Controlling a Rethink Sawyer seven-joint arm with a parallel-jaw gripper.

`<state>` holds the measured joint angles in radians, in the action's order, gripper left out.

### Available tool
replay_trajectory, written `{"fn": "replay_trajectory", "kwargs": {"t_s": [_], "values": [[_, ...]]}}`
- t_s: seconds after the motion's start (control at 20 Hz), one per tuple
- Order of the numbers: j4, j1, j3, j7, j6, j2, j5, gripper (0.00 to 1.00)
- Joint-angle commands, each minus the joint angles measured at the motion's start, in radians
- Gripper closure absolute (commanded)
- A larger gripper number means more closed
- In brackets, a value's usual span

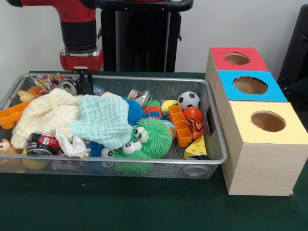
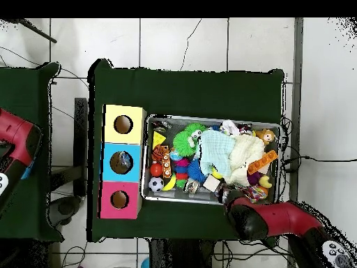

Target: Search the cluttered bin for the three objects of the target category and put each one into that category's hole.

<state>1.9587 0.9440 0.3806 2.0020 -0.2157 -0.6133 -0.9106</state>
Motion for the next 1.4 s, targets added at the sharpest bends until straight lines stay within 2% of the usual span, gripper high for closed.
{"fn": "replay_trajectory", "kwargs": {"t_s": [0.05, 0.5, 0.55, 0.7, 1.1, 1.4], "values": [[0.004, -0.002, 0.085, -0.100, -0.108, -0.023, 0.030, 1.00], [-0.003, -0.024, 0.055, -0.048, -0.069, -0.008, 0.014, 1.00], [-0.002, -0.025, 0.051, -0.037, -0.060, -0.008, 0.015, 0.00], [-0.008, -0.034, 0.044, -0.049, -0.077, 0.001, 0.008, 0.00], [-0.007, -0.033, 0.038, -0.037, -0.049, 0.008, -0.001, 0.00], [0.023, 0.001, 0.049, -0.053, -0.033, 0.013, -0.013, 0.00]]}}
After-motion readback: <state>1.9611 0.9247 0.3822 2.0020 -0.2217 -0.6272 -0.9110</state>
